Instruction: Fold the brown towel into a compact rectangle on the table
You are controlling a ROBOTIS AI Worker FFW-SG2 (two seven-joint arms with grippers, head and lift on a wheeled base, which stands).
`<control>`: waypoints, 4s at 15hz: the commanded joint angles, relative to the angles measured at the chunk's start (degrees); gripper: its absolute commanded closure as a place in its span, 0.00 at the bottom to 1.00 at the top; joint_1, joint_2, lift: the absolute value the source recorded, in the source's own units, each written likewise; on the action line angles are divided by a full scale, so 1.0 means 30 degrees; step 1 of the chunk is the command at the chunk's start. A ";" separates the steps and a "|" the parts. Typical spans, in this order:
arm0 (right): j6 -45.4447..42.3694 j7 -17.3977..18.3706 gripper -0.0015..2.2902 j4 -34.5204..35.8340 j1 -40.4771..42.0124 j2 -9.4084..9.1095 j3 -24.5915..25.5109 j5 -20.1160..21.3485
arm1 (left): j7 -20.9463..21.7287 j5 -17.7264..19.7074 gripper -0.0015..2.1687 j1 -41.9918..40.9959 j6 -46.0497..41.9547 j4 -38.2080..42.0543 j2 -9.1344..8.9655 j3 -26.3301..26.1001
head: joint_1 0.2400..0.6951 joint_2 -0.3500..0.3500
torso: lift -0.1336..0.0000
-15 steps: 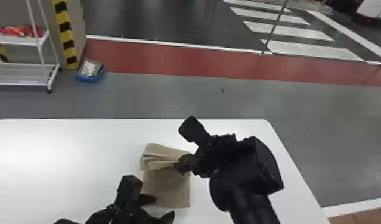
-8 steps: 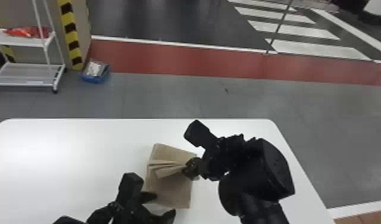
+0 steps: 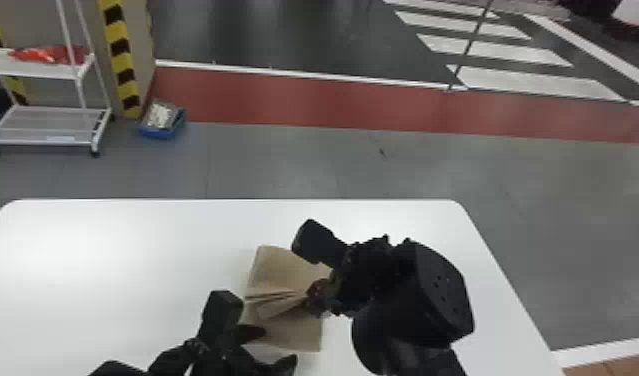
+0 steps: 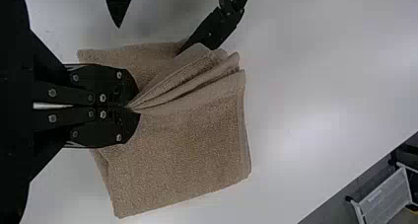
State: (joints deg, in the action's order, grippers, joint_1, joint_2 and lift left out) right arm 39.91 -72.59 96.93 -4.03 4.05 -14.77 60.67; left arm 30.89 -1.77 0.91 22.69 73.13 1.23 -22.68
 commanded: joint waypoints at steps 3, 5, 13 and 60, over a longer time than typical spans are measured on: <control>-0.0015 -0.0063 0.58 -0.0377 0.0083 -0.0003 -0.0437 0.0401 | 0.0017 -0.0026 0.11 -0.0009 0.0040 0.0055 0.0000 0.0000 | 1.00 0.17 | 1.00; -0.0074 0.0230 0.58 -0.0729 0.0083 -0.0003 -0.0613 0.0430 | -0.0013 -0.0026 0.11 -0.0009 0.0040 0.0055 0.0000 -0.0058 | 1.00 0.17 | 1.00; 0.0102 0.0406 0.05 -0.0905 0.0083 -0.0149 -0.0378 -0.0420 | -0.0013 -0.0026 0.11 -0.0009 0.0040 0.0143 0.0000 0.0000 | 1.00 0.18 | 1.00; -0.0250 0.7642 0.87 -0.7672 -0.3315 -0.0706 0.4192 -0.6719 | 0.4148 -0.3132 0.09 -0.1152 0.6427 0.7292 -0.0058 0.4336 | 1.00 0.25 | 1.00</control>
State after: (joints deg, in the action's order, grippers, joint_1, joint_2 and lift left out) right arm 39.99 -49.68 76.38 -13.11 1.84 -2.26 40.48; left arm 43.32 -11.11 -2.30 42.00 94.97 0.98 -9.81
